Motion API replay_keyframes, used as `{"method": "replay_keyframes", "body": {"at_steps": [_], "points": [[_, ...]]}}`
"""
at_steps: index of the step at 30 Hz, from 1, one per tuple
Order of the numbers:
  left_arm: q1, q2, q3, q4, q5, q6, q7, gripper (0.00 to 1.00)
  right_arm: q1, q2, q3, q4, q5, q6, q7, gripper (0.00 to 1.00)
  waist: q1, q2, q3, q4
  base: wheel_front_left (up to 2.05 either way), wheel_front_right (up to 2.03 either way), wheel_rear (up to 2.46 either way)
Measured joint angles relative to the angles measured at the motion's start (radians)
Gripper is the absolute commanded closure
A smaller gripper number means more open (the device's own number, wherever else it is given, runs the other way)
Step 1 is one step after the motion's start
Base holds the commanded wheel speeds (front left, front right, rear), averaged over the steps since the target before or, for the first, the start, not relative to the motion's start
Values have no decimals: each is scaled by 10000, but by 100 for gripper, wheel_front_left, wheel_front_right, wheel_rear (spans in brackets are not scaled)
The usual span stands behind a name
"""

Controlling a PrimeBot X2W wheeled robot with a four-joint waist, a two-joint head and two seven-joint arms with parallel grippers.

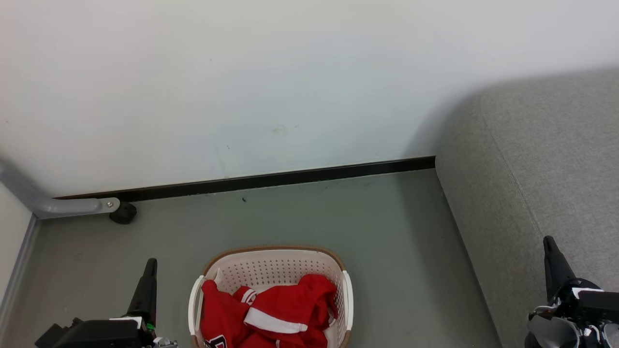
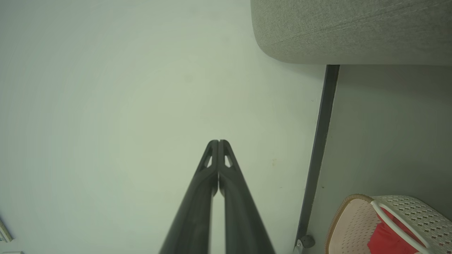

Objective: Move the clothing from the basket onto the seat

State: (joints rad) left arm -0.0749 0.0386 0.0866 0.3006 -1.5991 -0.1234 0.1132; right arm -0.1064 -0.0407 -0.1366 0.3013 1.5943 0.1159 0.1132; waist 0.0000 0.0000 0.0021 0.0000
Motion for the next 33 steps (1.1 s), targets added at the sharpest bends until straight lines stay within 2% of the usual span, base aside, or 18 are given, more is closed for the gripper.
{"method": "replay_keyframes", "body": {"at_steps": [5,6,7,9,10,21,33], "points": [[0,0,0,0,0,0,0,100,0,0,0,0,0,0,0,100,0,0,0,0,0,0,0],[0,0,0,4,0,0,0,0,0,0,0,4,-2,0,0,0,0,0,0,0,0,0,0],[29,-13,-8,88,0,4,-2,100,10,13,8,90,-6,-13,0,100,0,0,1,-1,0,0,0],[197,-75,-21,305,0,10,-2,100,140,75,17,316,-8,-15,0,100,0,0,1,-1,0,0,0],[288,-100,-27,437,0,15,-2,0,233,115,19,435,-8,-17,0,0,0,0,2,-2,0,0,0],[345,-109,-318,656,84,13,-336,0,228,104,153,589,-176,-17,-10,0,0,0,34,-3,0,0,0],[-84,-100,-711,1014,757,13,-803,0,-147,-238,619,658,-897,-17,-203,0,0,0,68,20,0,0,0]]}}
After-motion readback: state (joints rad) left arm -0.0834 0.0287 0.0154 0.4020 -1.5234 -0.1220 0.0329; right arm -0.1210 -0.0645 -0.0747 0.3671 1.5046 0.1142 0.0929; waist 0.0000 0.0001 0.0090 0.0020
